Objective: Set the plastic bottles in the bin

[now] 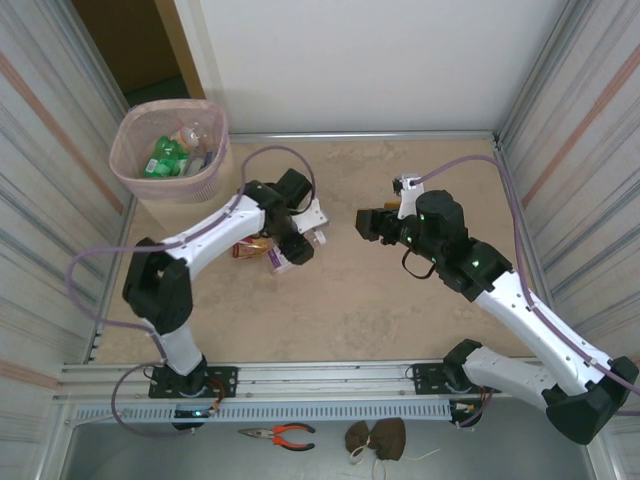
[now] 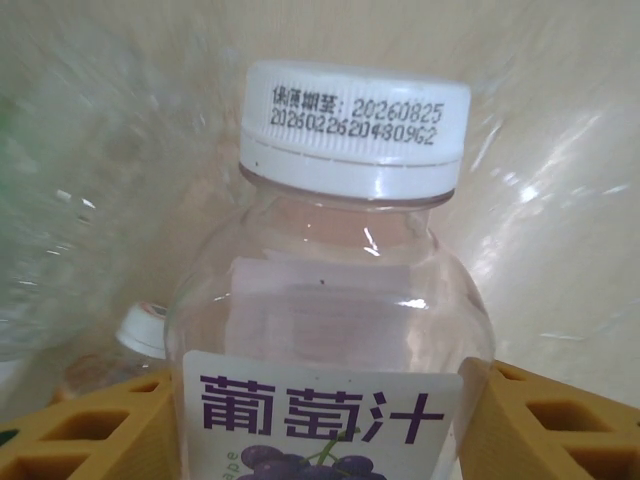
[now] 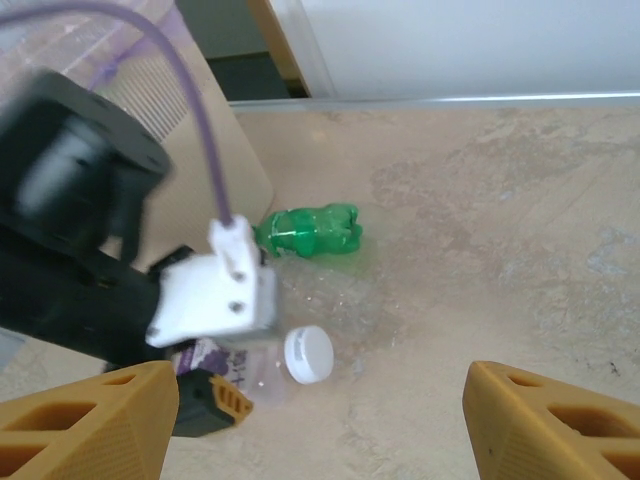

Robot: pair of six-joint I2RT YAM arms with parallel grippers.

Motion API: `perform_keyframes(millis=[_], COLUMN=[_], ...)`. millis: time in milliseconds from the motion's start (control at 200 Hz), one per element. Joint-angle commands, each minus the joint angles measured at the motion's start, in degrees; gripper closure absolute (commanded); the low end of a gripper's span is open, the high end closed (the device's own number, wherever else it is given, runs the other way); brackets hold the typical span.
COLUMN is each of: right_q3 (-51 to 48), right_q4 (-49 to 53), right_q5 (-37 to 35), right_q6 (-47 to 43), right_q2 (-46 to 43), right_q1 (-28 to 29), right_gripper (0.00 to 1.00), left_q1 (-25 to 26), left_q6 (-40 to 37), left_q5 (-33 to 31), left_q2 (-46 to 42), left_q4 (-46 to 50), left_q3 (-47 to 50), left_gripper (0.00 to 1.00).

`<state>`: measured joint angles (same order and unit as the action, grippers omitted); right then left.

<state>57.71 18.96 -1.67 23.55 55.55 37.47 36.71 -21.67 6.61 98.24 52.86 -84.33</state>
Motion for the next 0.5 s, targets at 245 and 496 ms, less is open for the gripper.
perform_keyframes(millis=[245, 496], right_q3=[-0.66, -0.84], right_q4=[0.13, -0.40], right_q5=[-0.66, 0.06], right_q6=[-0.30, -0.08], right_q2=[-1.41, -0.82], right_q1=[-0.52, -0.63], right_gripper=[0.26, 0.26], left_q1=[-6.93, -19.79], left_q6=[3.93, 10.82], left_q5=[15.27, 25.78], left_q2=[-15.44, -19.27], left_q4=[-2.55, -6.39], left_q3=[-8.78, -15.84], left_gripper=[0.46, 0.50])
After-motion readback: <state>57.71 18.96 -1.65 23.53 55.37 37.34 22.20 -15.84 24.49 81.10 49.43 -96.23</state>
